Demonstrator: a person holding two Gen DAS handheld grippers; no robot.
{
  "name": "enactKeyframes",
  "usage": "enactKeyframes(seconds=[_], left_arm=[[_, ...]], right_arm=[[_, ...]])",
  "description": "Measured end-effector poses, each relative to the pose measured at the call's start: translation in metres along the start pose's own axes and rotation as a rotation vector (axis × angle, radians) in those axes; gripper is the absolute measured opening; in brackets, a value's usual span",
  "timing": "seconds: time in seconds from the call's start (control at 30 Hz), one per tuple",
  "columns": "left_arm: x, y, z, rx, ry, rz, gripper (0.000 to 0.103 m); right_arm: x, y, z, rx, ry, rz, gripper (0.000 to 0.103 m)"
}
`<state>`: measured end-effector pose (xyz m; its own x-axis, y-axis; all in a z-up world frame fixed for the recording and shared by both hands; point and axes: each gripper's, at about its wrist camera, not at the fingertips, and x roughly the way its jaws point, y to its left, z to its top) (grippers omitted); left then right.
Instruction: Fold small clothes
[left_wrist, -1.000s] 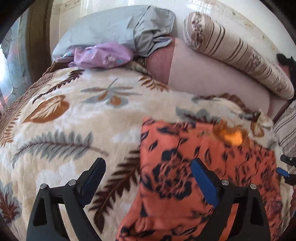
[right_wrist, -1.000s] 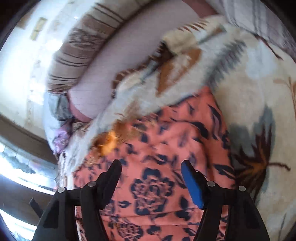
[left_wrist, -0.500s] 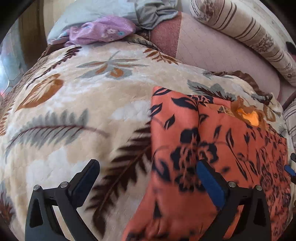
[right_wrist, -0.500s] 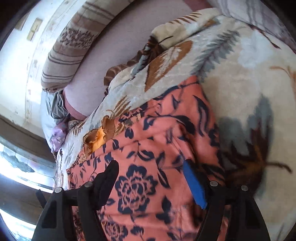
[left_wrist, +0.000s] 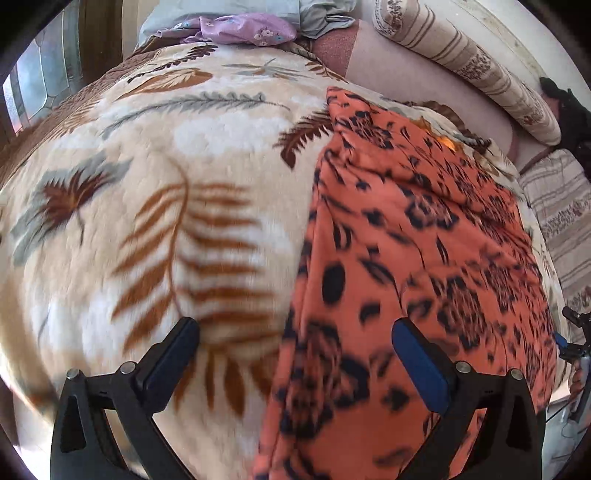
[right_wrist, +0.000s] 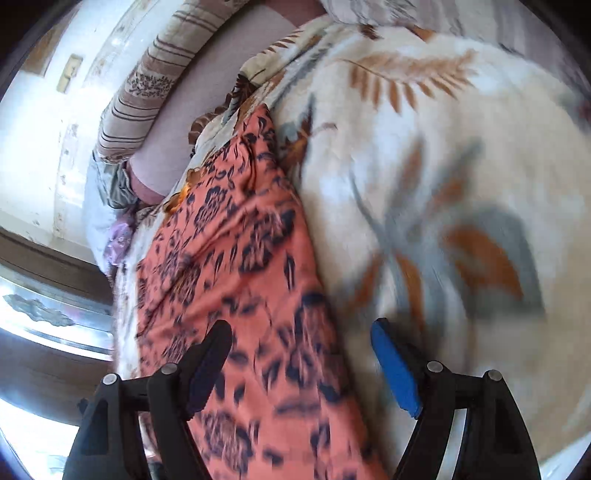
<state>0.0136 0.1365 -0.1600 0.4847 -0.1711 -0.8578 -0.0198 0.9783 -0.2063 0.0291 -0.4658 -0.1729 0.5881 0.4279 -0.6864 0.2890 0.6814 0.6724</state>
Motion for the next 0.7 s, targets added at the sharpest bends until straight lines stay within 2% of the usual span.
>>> enactKeyframes(seconds=[0.1, 0.23, 0.3, 0.47, 0.53, 0.6, 0.7], left_arm=[[-0.011, -0.004, -0.024, 0.024, 0.011, 0.002, 0.103], [-0.021, -0.006, -0.044, -0.02, 0.034, -0.049, 0.101], [-0.028, -0.005, -0.05, -0.045, 0.029, -0.074, 0.091], [-0.033, 0.005, -0.052, -0.096, 0.024, -0.049, 0.064], [-0.034, 0.011, -0.053, -0.107, 0.029, -0.021, 0.043], [-0.036, 0.017, -0.055, -0.129, 0.036, -0.023, 0.039], [-0.044, 0.019, -0.059, -0.15, 0.026, -0.04, 0.044]], right_arm=[[-0.014, -0.013, -0.032, 0.051, 0.044, 0.07, 0.081], [-0.019, -0.024, -0.071, 0.072, 0.121, 0.138, 0.081], [-0.021, -0.026, -0.083, 0.055, 0.119, 0.133, 0.081], [-0.021, -0.022, -0.088, 0.011, 0.104, 0.106, 0.081], [-0.021, -0.02, -0.089, -0.02, 0.106, 0.097, 0.081], [-0.02, -0.018, -0.09, -0.04, 0.108, 0.094, 0.081], [-0.022, -0.019, -0.093, -0.035, 0.141, 0.079, 0.081]])
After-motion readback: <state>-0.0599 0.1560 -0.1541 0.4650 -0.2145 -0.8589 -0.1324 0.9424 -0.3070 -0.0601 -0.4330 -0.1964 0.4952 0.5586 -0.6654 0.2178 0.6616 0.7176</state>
